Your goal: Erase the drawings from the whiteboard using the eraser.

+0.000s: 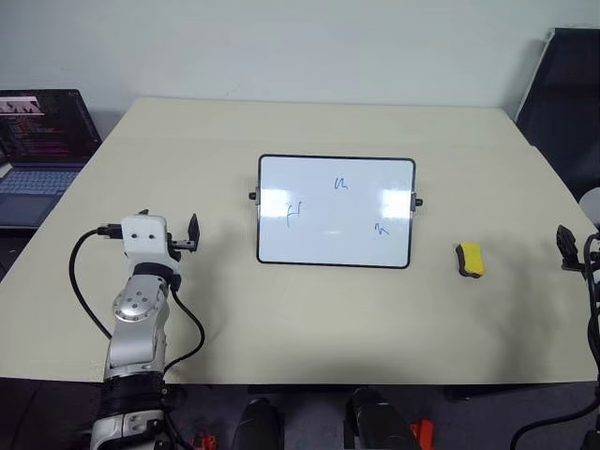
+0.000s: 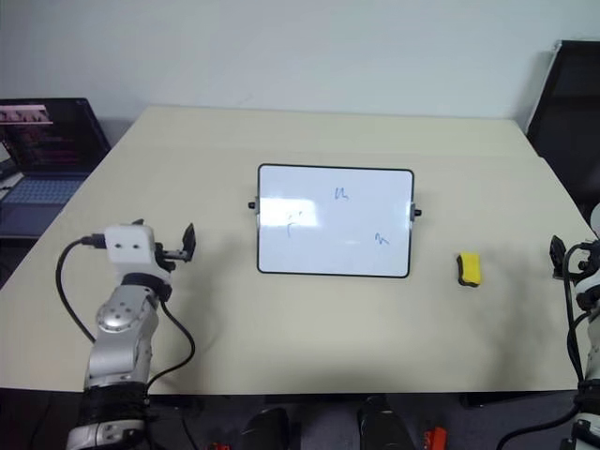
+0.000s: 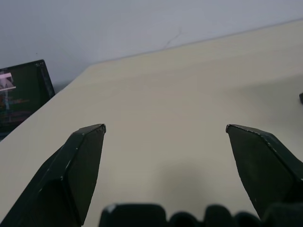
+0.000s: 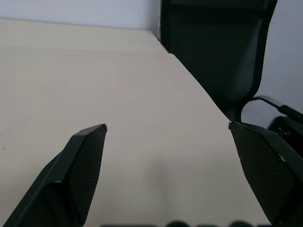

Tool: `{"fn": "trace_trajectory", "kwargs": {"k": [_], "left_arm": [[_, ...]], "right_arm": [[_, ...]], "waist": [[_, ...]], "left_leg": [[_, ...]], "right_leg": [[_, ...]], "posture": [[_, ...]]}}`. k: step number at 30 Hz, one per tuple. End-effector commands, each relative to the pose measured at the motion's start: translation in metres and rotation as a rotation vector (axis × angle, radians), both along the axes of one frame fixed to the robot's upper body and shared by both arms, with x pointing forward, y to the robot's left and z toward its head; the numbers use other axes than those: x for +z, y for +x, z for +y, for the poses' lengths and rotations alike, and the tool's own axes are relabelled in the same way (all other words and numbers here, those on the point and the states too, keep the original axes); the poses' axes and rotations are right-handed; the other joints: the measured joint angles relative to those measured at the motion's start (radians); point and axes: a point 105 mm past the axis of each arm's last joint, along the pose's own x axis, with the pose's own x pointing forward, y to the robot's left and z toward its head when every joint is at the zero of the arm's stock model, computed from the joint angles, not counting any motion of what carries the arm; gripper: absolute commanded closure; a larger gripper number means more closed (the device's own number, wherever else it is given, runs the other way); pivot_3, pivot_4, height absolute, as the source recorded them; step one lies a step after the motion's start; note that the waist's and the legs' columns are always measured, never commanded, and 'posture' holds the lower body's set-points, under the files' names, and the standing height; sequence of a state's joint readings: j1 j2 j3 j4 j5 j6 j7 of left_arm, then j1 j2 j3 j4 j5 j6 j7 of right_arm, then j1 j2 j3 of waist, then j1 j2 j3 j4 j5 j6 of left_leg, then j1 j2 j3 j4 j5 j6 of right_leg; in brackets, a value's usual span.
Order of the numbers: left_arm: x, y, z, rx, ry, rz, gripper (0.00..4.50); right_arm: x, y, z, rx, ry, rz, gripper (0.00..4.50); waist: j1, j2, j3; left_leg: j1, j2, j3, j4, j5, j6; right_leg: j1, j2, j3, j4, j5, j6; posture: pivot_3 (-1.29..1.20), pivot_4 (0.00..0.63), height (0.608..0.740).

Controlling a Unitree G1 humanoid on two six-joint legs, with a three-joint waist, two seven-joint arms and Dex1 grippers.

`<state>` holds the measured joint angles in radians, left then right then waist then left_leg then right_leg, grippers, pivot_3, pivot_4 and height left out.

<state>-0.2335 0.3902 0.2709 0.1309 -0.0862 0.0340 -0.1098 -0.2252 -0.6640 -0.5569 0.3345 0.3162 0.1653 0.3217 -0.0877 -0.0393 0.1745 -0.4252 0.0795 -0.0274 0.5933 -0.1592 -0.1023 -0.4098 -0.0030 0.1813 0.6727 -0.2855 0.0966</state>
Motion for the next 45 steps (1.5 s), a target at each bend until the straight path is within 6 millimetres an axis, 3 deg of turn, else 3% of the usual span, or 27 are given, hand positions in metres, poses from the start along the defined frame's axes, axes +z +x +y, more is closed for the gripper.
{"fn": "trace_trajectory", "kwargs": {"k": [1,9,12,17,20,23,26,30,32,37,45], "left_arm": [[0.018,0.004,-0.001,-0.008,0.001,-0.057,0.04],[0.032,0.008,0.007,-0.057,0.037,-0.060,0.04],[0.054,0.006,0.018,-0.091,0.010,-0.093,0.04],[0.081,-0.003,0.023,-0.211,0.046,-0.106,0.04],[0.095,-0.002,-0.008,-0.407,0.083,-0.088,0.04],[0.107,-0.005,-0.054,-0.651,0.105,-0.071,0.04],[0.109,-0.015,-0.096,-0.889,0.135,-0.017,0.04],[0.104,-0.028,-0.132,-1.166,0.173,0.094,0.04],[0.105,-0.034,-0.149,-1.305,0.202,0.133,0.04],[0.110,-0.045,-0.177,-1.533,0.254,0.182,0.04],[0.109,-0.051,-0.192,-1.660,0.313,0.210,0.04]], "right_arm": [[0.019,-0.004,-0.003,-0.027,-0.010,-0.066,0.01],[0.019,-0.018,-0.006,-0.106,0.040,-0.077,0.01],[0.021,-0.013,0.020,0.002,0.067,-0.094,0.01],[0.020,-0.011,0.083,0.223,0.043,-0.049,0.01],[0.026,-0.014,0.106,0.297,0.002,-0.006,0.01],[0.021,-0.021,0.116,0.330,0.034,0.060,0.01],[0.011,-0.030,0.126,0.348,0.071,0.167,0.01],[0.013,-0.036,0.144,0.370,0.129,0.246,0.01],[0.012,-0.031,0.142,0.334,0.178,0.264,0.01],[0.012,-0.014,0.139,0.286,0.235,0.269,0.01],[0.004,0.005,0.127,0.250,0.223,0.310,0.01]], "waist": [[0.000,0.000,0.000],[0.000,0.000,0.000],[-0.003,0.000,0.000],[-0.009,0.000,0.000],[-0.008,0.000,0.000],[0.007,-0.001,0.000],[0.010,-0.001,0.000],[-0.004,0.000,0.001],[-0.009,-0.001,0.001],[-0.009,-0.001,0.001],[-0.009,-0.001,0.001]], "left_leg": [[0.000,0.000,0.000,0.000,0.000,0.000],[0.000,0.000,0.000,-0.001,0.000,0.000],[0.000,0.000,-0.001,-0.001,0.000,0.000],[0.000,0.000,-0.001,-0.001,0.000,0.000],[0.000,0.000,-0.001,-0.001,0.000,0.000],[-0.001,0.000,-0.001,0.000,0.000,0.000],[-0.001,0.000,-0.002,0.000,0.000,0.000],[-0.001,0.000,-0.002,-0.001,0.000,0.000],[-0.001,0.000,-0.002,-0.001,0.000,0.000],[-0.002,0.000,-0.002,0.000,0.000,0.000],[-0.007,0.000,-0.003,-0.001,-0.001,0.002]], "right_leg": [[0.000,0.000,0.000,0.000,0.000,0.000],[0.000,0.000,0.000,-0.001,0.000,0.000],[0.000,0.000,0.000,0.000,0.000,0.000],[0.000,0.000,0.000,0.000,0.000,0.000],[0.000,0.000,-0.001,0.000,0.000,-0.001],[0.000,-0.001,-0.002,0.000,0.000,-0.001],[0.000,-0.001,-0.002,-0.001,0.000,-0.001],[-0.001,-0.001,-0.002,-0.001,0.000,-0.001],[-0.001,0.000,-0.002,-0.001,-0.001,-0.001],[-0.001,0.000,-0.002,-0.001,0.000,-0.002],[-0.002,0.000,-0.003,-0.008,0.000,-0.001]], "posture": [[0.00,0.150,0.740],[0.00,0.150,0.740],[0.00,0.150,0.740],[0.00,0.150,0.740],[0.00,0.150,0.740],[0.00,0.150,0.740],[0.00,0.150,0.740],[0.00,0.150,0.740],[0.00,0.150,0.740],[0.00,0.150,0.740],[0.00,0.150,0.740]]}}
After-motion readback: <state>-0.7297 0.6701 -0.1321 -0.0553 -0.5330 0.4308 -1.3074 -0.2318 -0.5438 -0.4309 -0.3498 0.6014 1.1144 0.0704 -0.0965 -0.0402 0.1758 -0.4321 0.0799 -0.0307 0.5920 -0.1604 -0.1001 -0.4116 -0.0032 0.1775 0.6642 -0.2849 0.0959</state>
